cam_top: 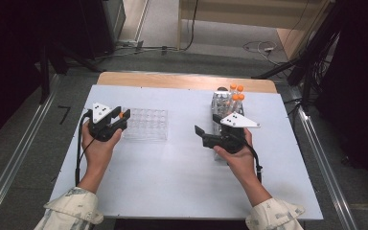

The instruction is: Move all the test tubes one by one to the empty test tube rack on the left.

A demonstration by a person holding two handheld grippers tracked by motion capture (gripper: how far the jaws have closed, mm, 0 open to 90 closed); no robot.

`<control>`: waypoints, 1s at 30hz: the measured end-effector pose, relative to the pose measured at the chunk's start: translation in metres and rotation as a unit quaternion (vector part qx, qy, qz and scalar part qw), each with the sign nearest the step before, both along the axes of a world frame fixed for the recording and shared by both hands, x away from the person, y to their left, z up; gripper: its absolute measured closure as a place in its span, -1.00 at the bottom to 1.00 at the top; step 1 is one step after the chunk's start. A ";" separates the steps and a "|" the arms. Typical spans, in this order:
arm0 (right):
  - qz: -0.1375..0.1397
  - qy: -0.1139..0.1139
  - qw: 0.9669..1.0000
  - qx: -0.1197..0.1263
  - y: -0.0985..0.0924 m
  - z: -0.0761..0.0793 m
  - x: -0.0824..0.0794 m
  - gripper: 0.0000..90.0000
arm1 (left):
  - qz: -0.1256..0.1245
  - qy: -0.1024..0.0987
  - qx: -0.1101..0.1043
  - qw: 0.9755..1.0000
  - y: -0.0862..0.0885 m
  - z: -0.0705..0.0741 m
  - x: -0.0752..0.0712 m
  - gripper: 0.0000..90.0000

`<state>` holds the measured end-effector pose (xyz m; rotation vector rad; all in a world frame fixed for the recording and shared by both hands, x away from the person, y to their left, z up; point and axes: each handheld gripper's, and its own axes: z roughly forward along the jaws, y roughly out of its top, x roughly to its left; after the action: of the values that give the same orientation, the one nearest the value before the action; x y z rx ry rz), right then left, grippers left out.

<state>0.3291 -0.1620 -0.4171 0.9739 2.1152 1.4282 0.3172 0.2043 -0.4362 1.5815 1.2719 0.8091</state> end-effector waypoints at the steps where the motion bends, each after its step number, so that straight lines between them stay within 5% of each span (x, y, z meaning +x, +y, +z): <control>1: 0.000 0.000 1.000 0.000 0.000 0.000 0.000 -0.56 | -0.004 0.001 -0.005 1.000 0.000 0.000 0.000 0.26; 3: -0.002 -0.002 1.000 0.000 -0.002 0.000 0.001 -0.56 | -0.008 0.000 -0.013 1.000 -0.002 0.001 0.000 -0.08; 11: -0.018 -0.004 1.000 -0.003 -0.008 0.001 0.005 -0.56 | -0.027 0.013 -0.047 0.998 -0.003 0.005 -0.004 -0.54; 20: -0.062 -0.008 0.998 -0.009 -0.024 -0.001 0.015 -0.56 | -0.042 -0.001 -0.060 0.997 -0.007 0.009 -0.013 -0.56; 30: -0.138 -0.009 0.990 -0.005 -0.055 -0.007 0.033 -0.52 | -0.055 -0.009 -0.065 0.996 -0.014 0.014 -0.020 -0.56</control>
<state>0.3624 -0.2168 -0.4241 1.1911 1.8851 1.2818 0.2972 0.1903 -0.4219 1.5226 1.1899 0.6565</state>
